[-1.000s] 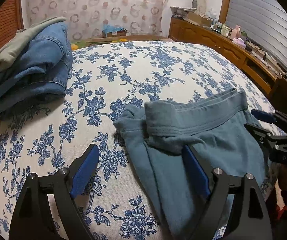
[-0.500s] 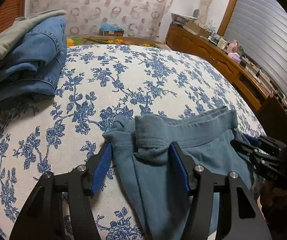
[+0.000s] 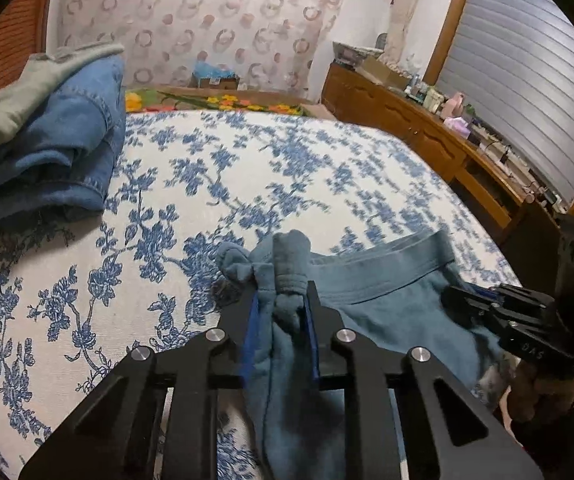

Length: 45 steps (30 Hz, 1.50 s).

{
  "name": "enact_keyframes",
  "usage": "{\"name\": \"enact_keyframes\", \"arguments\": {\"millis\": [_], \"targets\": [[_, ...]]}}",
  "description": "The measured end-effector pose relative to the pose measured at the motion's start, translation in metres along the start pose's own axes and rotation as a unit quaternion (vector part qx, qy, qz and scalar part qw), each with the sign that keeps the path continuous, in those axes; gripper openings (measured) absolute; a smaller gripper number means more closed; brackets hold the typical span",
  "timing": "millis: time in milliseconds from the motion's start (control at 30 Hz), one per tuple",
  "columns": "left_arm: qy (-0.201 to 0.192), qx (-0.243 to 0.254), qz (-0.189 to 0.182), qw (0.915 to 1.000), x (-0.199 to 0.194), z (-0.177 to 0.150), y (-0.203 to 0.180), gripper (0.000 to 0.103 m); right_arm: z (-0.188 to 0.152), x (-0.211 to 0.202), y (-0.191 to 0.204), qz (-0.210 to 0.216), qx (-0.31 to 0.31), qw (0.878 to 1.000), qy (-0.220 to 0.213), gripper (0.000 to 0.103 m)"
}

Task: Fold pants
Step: 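Grasp the waistband with the left gripper while the right gripper grasps beside it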

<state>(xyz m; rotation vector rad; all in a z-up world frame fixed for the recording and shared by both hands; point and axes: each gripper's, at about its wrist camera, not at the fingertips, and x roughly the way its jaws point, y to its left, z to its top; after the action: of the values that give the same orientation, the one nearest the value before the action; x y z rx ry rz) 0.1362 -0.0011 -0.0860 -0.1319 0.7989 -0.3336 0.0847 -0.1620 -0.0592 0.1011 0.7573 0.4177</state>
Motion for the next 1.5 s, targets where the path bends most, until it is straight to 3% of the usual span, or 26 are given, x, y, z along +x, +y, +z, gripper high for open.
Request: {"name": "enact_keyframes", "arguments": {"millis": [567,800,1500], "targets": [[-0.071,0.032,-0.01,0.9969,-0.052,0.019,-0.025,0.02,0.012,-0.043,0.022,-0.005,-0.061,0.996,-0.067,0.012],[-0.084,0.035,-0.011,0.9958,-0.055,0.034,-0.024,0.02,0.026,-0.045,0.022,-0.003,-0.073,0.995,-0.073,0.012],[-0.04,0.031,0.004,0.9987,0.002,0.074,-0.011,0.02,0.074,0.016,-0.004,0.013,-0.062,0.997,-0.039,0.012]]}}
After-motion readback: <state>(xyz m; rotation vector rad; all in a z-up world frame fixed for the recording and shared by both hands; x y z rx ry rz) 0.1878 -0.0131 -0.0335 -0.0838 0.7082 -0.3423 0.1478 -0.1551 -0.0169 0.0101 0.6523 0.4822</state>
